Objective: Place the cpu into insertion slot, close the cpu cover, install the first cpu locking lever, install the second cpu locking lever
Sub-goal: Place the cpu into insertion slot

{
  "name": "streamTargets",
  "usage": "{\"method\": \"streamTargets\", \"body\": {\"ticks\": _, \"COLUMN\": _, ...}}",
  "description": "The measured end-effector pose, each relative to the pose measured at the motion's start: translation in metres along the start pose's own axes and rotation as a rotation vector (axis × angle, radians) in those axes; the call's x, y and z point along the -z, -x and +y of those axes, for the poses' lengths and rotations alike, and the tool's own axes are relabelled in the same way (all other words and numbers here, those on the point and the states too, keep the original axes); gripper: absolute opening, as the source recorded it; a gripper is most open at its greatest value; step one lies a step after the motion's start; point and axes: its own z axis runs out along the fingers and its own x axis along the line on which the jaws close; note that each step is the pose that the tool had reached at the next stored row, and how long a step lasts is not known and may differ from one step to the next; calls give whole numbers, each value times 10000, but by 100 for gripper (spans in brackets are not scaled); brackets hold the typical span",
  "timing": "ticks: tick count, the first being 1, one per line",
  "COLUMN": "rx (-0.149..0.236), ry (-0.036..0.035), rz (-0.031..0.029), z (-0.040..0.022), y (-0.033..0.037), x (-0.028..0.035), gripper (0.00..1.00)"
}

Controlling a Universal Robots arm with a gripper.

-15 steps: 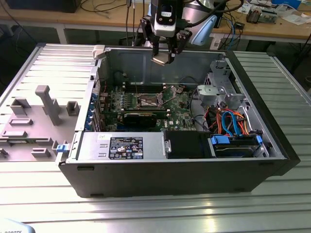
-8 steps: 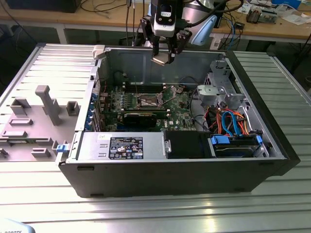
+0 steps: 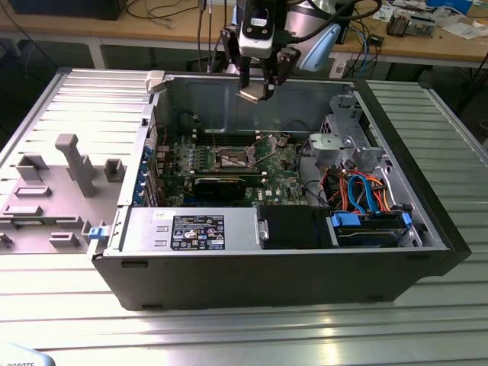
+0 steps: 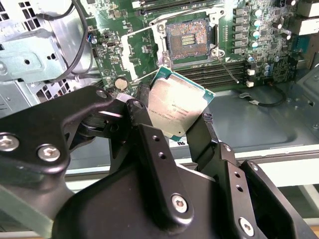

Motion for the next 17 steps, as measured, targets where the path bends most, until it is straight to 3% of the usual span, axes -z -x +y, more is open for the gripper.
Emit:
{"method": "streamTargets", "body": {"ticks": 3, "rx": -145, "ry": 3, "rz": -13, "z": -3, "y": -3, "x": 0, "gripper": 54}}
{"method": "streamTargets", "body": {"ticks": 17, "rx": -154, "ry": 3, "rz": -14, "z": -3, "y": -4, "x": 0, "gripper": 54}}
